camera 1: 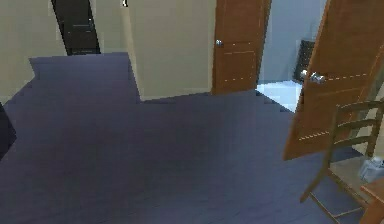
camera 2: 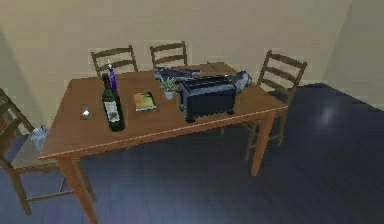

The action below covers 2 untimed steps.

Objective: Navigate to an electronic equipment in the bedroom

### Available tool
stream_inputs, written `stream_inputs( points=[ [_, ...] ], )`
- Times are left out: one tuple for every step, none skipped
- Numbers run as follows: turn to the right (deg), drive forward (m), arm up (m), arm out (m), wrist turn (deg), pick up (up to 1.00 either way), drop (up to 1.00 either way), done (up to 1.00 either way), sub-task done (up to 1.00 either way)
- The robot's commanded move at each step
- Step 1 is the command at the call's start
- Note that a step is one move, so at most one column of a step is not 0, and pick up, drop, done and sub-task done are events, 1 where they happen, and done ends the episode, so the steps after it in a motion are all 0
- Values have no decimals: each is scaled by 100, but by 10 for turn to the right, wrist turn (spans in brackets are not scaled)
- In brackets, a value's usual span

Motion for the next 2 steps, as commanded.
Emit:
stream_inputs(
  points=[
    [0, 55, 0, 0, 0, 0, 0, 0, 0],
    [150, 0, 0, 0, 0, 0, 0, 0, 0]
  ],
)
